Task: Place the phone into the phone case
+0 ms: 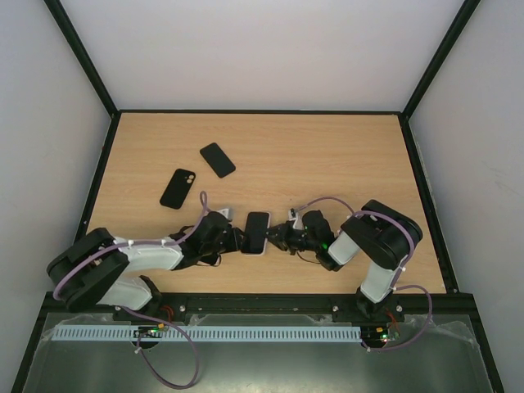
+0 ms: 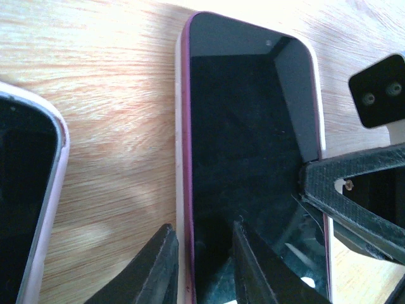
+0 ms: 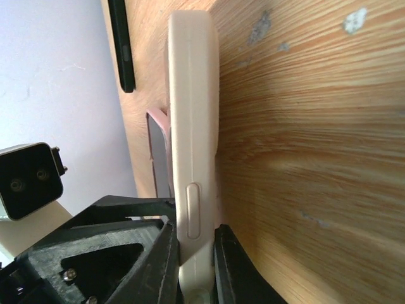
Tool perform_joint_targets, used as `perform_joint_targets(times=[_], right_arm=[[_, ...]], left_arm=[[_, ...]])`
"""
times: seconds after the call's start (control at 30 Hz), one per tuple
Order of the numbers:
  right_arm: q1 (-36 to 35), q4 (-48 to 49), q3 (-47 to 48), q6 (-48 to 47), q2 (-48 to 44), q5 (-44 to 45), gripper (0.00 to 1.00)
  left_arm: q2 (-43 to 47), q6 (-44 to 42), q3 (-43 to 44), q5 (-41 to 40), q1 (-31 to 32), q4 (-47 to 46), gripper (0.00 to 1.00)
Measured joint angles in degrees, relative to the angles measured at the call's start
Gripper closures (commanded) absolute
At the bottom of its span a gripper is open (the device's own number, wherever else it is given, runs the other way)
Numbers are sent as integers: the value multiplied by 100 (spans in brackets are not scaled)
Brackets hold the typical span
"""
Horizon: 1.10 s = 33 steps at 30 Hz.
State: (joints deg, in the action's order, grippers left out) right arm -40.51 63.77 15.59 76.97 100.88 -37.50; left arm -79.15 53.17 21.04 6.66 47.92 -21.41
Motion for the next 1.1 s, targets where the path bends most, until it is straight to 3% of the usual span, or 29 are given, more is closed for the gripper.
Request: perform_joint_targets(times=[0.13, 0.3, 0.37, 0.47, 0.8, 0.97, 1.1], right_arm=[[0, 120, -24, -4, -11, -70, 92], [0, 127, -173, -120, -352, -304, 93], [-2, 129, -195, -192, -570, -420, 93], [-2, 129, -199, -273, -887, -575, 93], [-94, 205, -197, -234, -2024, -1134, 92], [-177, 299, -195, -157, -2695, -1331, 92], [-225, 304, -170, -76, -3091, -1412, 92]], left_arm=[[498, 9, 0, -2, -74, 269, 55], [1764, -55, 33, 31, -437, 782, 33], [2214, -118, 83, 61, -625, 1014, 20], [2754, -179, 166, 247, -918, 1296, 13], [3613, -229, 479, 1408, -1447, 1663, 11], [3895, 26, 466, 1891, -1449, 1438, 18], [3974, 393, 304, 2343, -1453, 737, 29]])
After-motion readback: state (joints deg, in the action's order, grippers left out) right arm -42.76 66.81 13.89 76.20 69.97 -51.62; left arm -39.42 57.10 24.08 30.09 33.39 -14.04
